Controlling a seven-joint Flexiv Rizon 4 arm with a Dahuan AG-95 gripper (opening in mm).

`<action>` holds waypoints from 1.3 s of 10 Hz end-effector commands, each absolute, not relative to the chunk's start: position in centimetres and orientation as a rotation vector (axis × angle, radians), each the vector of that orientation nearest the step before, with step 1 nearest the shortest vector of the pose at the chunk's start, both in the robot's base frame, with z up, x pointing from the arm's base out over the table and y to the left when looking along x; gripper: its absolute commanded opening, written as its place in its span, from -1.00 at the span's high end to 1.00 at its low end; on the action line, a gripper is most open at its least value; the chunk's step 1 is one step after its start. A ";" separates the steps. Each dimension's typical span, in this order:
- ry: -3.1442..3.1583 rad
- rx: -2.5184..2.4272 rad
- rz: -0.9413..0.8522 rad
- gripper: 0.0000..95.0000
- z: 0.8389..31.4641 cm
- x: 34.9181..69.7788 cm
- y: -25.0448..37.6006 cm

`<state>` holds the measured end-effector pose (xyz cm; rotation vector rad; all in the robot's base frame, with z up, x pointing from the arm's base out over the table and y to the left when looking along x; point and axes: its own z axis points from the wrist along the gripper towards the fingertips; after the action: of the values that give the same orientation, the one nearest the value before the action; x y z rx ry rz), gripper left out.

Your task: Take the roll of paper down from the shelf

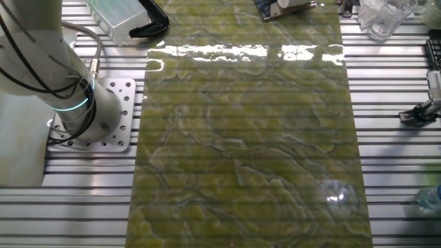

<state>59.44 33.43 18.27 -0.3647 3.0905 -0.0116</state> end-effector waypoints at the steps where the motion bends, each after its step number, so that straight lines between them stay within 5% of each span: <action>1: 3.114 -0.177 0.042 -0.60 18.2 59.4 33.4; 13: 3.071 -0.244 0.027 -0.60 17.9 59.2 33.3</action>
<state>59.12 33.13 17.94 -0.2782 3.0579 -0.0081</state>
